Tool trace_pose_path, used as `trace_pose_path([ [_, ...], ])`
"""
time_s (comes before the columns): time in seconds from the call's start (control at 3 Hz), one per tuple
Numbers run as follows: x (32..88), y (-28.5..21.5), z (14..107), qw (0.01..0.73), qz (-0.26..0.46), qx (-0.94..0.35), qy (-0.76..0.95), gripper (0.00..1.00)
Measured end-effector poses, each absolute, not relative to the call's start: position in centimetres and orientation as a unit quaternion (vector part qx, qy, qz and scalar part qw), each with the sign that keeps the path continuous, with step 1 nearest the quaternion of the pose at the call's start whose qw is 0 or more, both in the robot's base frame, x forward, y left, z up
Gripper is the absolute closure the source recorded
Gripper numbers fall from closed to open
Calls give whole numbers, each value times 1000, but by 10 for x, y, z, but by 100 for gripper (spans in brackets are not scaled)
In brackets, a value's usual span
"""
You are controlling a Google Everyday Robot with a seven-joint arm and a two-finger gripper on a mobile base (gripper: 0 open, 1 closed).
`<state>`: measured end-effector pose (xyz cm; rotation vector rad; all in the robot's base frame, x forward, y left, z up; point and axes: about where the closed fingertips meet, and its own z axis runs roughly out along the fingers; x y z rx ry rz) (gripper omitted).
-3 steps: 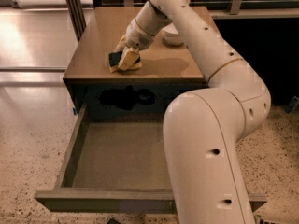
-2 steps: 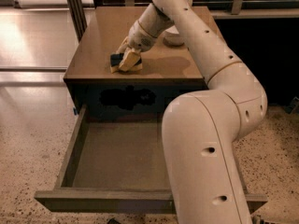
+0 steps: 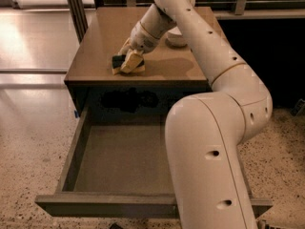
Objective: Pick sponge from top drawer and place on counter
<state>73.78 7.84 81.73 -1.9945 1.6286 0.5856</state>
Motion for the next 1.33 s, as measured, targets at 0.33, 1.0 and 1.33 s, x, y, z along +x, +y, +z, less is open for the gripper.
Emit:
trace_pose_path([
  [0.33,738,78,817,248,215,-732,597,27],
  [1.0,738,78,817,248,215,-732,597,0],
  [1.33,738,78,817,248,215,-732,597,0],
])
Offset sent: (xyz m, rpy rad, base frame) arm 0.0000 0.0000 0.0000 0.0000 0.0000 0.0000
